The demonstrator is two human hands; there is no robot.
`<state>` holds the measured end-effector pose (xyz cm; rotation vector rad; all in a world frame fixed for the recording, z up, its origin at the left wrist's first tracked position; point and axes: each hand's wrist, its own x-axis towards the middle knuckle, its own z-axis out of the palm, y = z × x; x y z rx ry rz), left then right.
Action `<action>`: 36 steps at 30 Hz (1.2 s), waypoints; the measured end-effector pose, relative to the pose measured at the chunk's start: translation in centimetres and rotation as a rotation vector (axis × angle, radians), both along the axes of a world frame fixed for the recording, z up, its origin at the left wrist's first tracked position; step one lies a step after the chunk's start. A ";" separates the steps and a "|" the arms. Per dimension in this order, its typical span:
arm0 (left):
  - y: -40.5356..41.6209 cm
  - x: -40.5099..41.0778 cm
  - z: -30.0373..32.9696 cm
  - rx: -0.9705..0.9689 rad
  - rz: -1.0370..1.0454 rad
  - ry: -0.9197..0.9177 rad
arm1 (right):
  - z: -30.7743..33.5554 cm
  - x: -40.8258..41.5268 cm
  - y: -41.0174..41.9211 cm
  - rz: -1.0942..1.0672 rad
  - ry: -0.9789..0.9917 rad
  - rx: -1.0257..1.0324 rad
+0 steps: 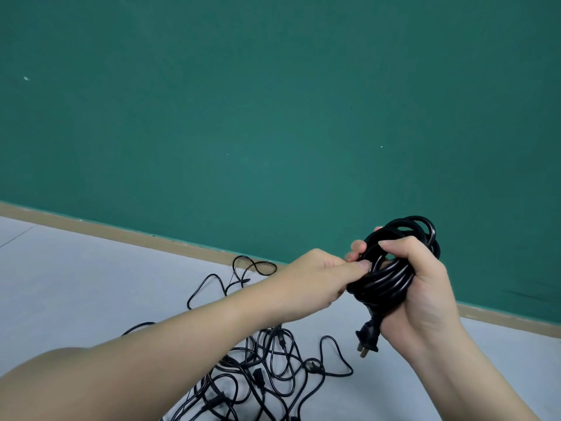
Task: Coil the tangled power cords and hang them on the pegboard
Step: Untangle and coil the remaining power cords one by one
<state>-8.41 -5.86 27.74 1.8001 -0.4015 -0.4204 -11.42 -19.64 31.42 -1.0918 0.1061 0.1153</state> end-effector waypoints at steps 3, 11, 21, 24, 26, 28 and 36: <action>-0.5 -0.4 0.4 -0.044 -0.011 0.011 | 0.4 -0.3 -0.3 0.004 -0.031 0.039; 0.5 -1.1 1.4 0.136 -0.128 -0.155 | 0.6 0.3 -1.4 -0.004 -0.071 0.186; 8.5 0.1 3.5 0.338 -0.008 -0.619 | -1.0 4.0 1.8 -0.035 -0.174 -0.484; 9.7 0.3 3.8 0.370 -0.009 -0.521 | -0.6 4.4 2.4 -0.031 -0.205 -0.575; 10.2 0.5 3.7 0.426 -0.012 -0.488 | -0.5 4.6 2.3 -0.059 -0.179 -0.583; 10.4 0.5 3.7 0.439 -0.016 -0.484 | -0.8 4.6 2.3 -0.024 -0.154 -0.613; 9.3 0.9 3.0 0.219 0.016 -0.455 | -2.2 2.7 2.8 0.392 -0.154 -0.761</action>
